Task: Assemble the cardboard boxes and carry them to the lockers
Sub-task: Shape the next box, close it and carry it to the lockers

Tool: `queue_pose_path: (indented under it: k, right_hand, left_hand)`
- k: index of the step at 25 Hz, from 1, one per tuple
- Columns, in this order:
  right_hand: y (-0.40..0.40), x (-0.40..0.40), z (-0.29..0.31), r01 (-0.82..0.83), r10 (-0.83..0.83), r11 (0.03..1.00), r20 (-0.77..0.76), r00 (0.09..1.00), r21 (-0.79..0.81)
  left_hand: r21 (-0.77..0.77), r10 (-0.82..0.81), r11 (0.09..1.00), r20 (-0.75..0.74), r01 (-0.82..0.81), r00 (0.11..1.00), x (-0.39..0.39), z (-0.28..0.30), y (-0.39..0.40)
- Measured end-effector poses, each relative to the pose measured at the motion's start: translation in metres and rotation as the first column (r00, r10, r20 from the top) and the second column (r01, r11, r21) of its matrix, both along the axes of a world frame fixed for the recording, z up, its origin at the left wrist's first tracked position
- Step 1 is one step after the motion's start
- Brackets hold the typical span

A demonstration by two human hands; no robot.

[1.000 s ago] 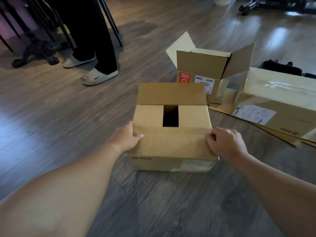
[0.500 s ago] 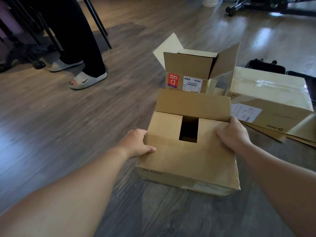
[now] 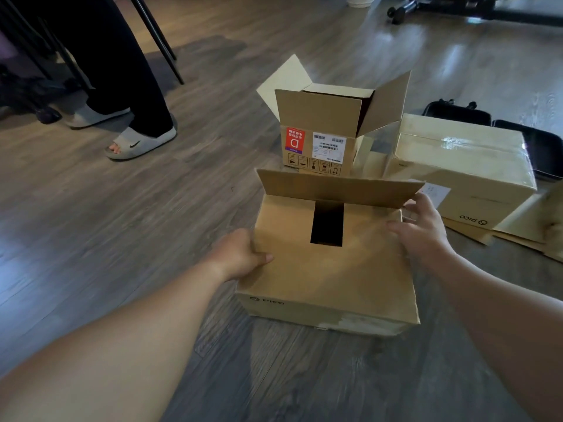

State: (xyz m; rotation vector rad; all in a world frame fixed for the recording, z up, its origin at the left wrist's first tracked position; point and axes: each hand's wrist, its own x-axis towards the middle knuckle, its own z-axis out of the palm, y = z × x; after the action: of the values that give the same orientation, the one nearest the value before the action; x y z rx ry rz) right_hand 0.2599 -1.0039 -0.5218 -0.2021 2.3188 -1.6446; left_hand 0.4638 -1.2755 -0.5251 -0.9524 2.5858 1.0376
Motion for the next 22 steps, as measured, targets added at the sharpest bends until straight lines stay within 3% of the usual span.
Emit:
queue_pose_path:
  k: [2,4,7,9,11,14,17,22]
  right_hand:
    - [0.002,0.005,-0.005,-0.021,0.017,0.997,-0.047,0.999,-0.079]
    - [0.005,0.009,-0.008,-0.017,0.013,0.998,-0.063,0.998,-0.060]
    - [0.022,0.011,-0.014,-0.115,0.146,0.968,-0.126,0.981,0.222]
    - [0.036,0.019,-0.015,-0.229,0.321,0.854,-0.128,0.938,0.467]
    - [0.043,0.029,-0.019,-0.239,0.403,0.751,-0.140,0.905,0.616]
    - [0.029,0.043,-0.019,-0.147,0.334,0.745,-0.174,0.926,0.650]
    - [0.006,0.053,-0.016,-0.128,0.265,0.746,-0.115,0.957,0.654]
    - [-0.007,0.051,-0.005,-0.086,0.148,0.816,-0.062,0.987,0.572]
  left_hand:
    - [-0.036,0.071,0.997,-0.011,-0.071,0.997,-0.004,-0.001,0.003]
    - [-0.056,0.093,0.994,-0.046,-0.096,0.995,-0.007,-0.002,0.005]
    - [-0.115,0.016,0.993,-0.117,-0.029,0.993,-0.006,0.000,0.007]
    - [-0.148,-0.033,0.989,-0.161,0.009,0.986,-0.004,0.001,0.006]
    - [-0.146,-0.061,0.989,-0.171,0.036,0.983,-0.003,-0.002,0.005]
    - [-0.075,-0.002,0.997,-0.151,-0.010,0.988,-0.010,-0.006,0.011]
    - [-0.084,0.054,0.994,-0.171,-0.069,0.984,-0.018,-0.006,0.020]
    - [-0.101,0.120,0.985,-0.176,-0.139,0.977,-0.014,0.000,0.012]
